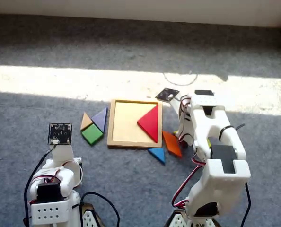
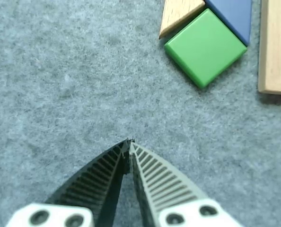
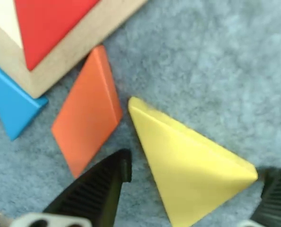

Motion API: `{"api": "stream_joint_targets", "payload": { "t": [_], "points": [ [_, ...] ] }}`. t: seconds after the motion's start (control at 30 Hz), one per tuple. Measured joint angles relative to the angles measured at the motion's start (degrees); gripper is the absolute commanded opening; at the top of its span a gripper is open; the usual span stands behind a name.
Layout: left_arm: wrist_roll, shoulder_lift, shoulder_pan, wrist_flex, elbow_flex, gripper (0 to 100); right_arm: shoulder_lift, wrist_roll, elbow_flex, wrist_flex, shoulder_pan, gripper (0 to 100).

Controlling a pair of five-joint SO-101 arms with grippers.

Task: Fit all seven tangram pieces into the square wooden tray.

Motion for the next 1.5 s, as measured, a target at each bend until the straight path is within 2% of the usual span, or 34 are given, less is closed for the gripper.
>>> {"api": "stream_joint_targets", "payload": {
  "t": [0.13,0.37,0.53,1.5],
  "points": [
    [0.0,0.0,0.0,0.0,0.0,1,0.0,0.0,0.0,0.0,-0.2,40.4],
    [0.0,0.0,0.0,0.0,0.0,1,0.3,0.2,-1.1,-0.9,-0.7,24.9],
    [0.0,0.0,0.0,0.0,0.0,1,0.2,0.1,-2.0,-1.9,-0.7,20.0],
    [0.0,0.0,0.0,0.0,0.0,1,0.2,-2.3,-2.8,0.1,-0.8,21.5]
  ]
}}
